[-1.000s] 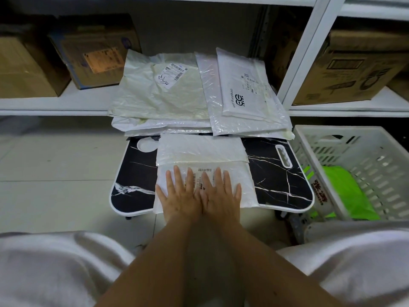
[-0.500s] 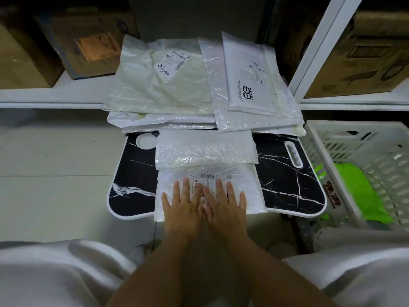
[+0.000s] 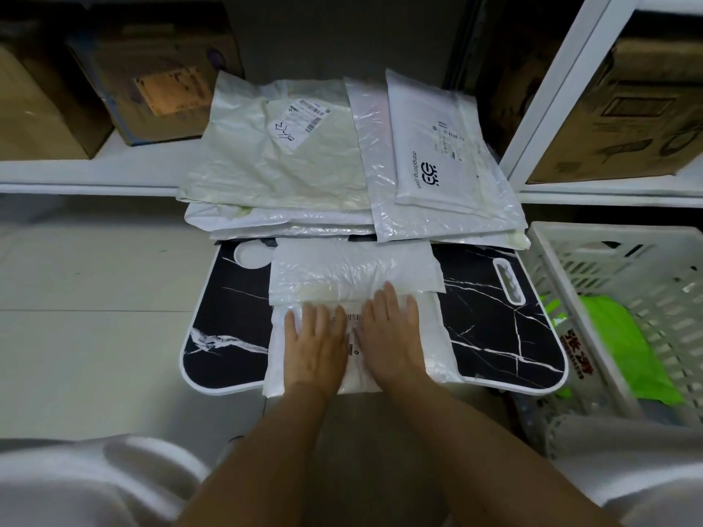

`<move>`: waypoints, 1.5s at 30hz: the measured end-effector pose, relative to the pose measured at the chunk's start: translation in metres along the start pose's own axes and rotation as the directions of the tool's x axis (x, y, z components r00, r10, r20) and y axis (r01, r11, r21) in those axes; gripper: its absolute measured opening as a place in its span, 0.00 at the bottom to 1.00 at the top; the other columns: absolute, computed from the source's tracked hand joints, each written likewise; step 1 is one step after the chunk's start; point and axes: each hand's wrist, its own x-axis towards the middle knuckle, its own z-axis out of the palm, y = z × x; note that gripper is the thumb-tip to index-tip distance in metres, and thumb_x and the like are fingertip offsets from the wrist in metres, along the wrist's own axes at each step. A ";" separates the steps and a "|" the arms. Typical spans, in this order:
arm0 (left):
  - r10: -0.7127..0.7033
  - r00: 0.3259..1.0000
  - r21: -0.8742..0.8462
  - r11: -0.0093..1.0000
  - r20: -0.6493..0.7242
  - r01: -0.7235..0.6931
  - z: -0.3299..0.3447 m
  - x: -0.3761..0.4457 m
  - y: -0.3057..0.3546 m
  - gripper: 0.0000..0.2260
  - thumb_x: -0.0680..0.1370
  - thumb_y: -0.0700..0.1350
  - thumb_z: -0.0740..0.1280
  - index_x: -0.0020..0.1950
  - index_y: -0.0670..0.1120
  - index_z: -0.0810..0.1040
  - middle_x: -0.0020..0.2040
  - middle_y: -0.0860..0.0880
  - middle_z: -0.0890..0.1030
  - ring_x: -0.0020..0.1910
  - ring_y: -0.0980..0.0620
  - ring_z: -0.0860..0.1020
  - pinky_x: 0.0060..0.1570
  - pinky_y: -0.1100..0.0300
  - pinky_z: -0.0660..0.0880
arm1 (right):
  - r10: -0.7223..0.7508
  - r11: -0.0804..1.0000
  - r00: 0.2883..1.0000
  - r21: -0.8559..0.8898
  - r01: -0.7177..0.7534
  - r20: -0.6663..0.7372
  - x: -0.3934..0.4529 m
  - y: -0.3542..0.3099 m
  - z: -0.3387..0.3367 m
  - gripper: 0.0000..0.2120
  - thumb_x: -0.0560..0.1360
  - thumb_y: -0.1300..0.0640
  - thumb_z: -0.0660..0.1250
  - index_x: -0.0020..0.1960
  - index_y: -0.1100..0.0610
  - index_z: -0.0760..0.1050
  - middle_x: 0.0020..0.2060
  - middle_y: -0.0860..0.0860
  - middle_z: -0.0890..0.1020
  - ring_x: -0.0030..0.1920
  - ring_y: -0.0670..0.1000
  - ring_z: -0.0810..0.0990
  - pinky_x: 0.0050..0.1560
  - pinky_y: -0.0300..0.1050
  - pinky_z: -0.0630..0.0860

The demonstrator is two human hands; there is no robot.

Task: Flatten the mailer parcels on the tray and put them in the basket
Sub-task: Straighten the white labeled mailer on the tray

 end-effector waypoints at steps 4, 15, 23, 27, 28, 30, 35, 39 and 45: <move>0.086 0.991 -0.063 0.995 0.102 -0.080 0.003 0.004 -0.002 0.22 0.82 0.55 0.46 0.75 0.50 0.56 0.79 0.44 0.43 0.76 0.38 0.40 0.72 0.36 0.46 | -0.038 0.986 0.995 0.164 0.022 0.094 0.005 0.005 0.005 0.24 0.82 0.45 0.45 0.73 0.55 0.62 0.78 0.57 0.46 0.77 0.60 0.41 0.73 0.66 0.40; 0.015 0.999 -0.143 0.989 -0.048 -0.021 -0.008 0.037 0.000 0.23 0.82 0.53 0.48 0.76 0.49 0.56 0.62 0.52 0.71 0.56 0.48 0.69 0.51 0.50 0.64 | 0.028 0.981 0.995 0.192 -0.009 -0.094 0.037 0.013 0.000 0.20 0.81 0.43 0.49 0.65 0.50 0.69 0.58 0.49 0.76 0.56 0.53 0.71 0.55 0.53 0.64; 0.051 0.998 -0.155 0.987 -0.019 -0.054 0.001 0.058 -0.013 0.13 0.80 0.55 0.50 0.60 0.54 0.68 0.77 0.41 0.53 0.76 0.37 0.46 0.70 0.33 0.45 | 0.021 0.929 0.998 0.367 -0.039 0.052 0.054 0.015 0.015 0.24 0.80 0.42 0.49 0.71 0.52 0.61 0.79 0.50 0.48 0.77 0.59 0.38 0.73 0.65 0.37; 0.058 0.993 -0.205 0.978 0.102 -0.036 0.003 0.066 -0.015 0.22 0.81 0.57 0.46 0.75 0.52 0.56 0.79 0.48 0.40 0.76 0.40 0.37 0.71 0.35 0.47 | 0.047 0.921 0.997 0.383 -0.065 0.054 0.058 0.019 0.017 0.30 0.78 0.39 0.47 0.77 0.48 0.52 0.78 0.48 0.50 0.77 0.57 0.45 0.73 0.65 0.43; 0.051 0.993 -0.216 0.976 0.106 -0.027 0.005 0.066 -0.015 0.24 0.81 0.57 0.46 0.77 0.52 0.53 0.79 0.49 0.40 0.76 0.41 0.37 0.72 0.35 0.47 | 0.056 0.925 0.998 0.374 -0.068 0.042 0.058 0.019 0.017 0.31 0.77 0.38 0.45 0.78 0.46 0.51 0.78 0.47 0.51 0.77 0.56 0.47 0.73 0.65 0.45; 0.026 0.995 -0.242 0.970 0.101 -0.001 0.007 0.066 -0.016 0.27 0.81 0.58 0.46 0.78 0.53 0.47 0.79 0.50 0.41 0.77 0.44 0.37 0.72 0.36 0.47 | 0.072 0.931 0.997 0.358 -0.072 0.014 0.060 0.018 0.017 0.31 0.75 0.36 0.42 0.77 0.43 0.52 0.78 0.46 0.54 0.77 0.55 0.51 0.72 0.64 0.48; -0.018 0.997 -0.271 0.962 0.078 0.038 0.011 0.067 -0.015 0.27 0.80 0.58 0.47 0.78 0.57 0.45 0.79 0.53 0.45 0.77 0.47 0.41 0.73 0.39 0.46 | 0.110 0.927 0.994 0.360 -0.110 0.020 0.062 0.017 0.021 0.27 0.78 0.36 0.46 0.75 0.40 0.57 0.77 0.45 0.56 0.77 0.56 0.49 0.72 0.63 0.47; -0.098 0.995 -0.254 0.963 -0.016 0.091 -0.006 0.086 -0.009 0.23 0.81 0.54 0.46 0.76 0.53 0.56 0.72 0.51 0.67 0.71 0.45 0.62 0.70 0.41 0.55 | 0.143 0.914 0.989 0.389 -0.117 -0.037 0.081 0.017 0.006 0.18 0.79 0.39 0.52 0.65 0.41 0.69 0.67 0.48 0.70 0.70 0.58 0.62 0.70 0.63 0.55; -0.189 0.975 -0.208 0.955 0.117 0.210 0.000 0.099 -0.005 0.23 0.80 0.61 0.42 0.76 0.63 0.48 0.78 0.46 0.43 0.76 0.38 0.40 0.69 0.32 0.45 | 0.243 0.891 0.965 0.371 -0.261 0.095 0.087 0.030 0.018 0.31 0.75 0.29 0.44 0.75 0.37 0.55 0.76 0.53 0.53 0.76 0.63 0.45 0.70 0.69 0.41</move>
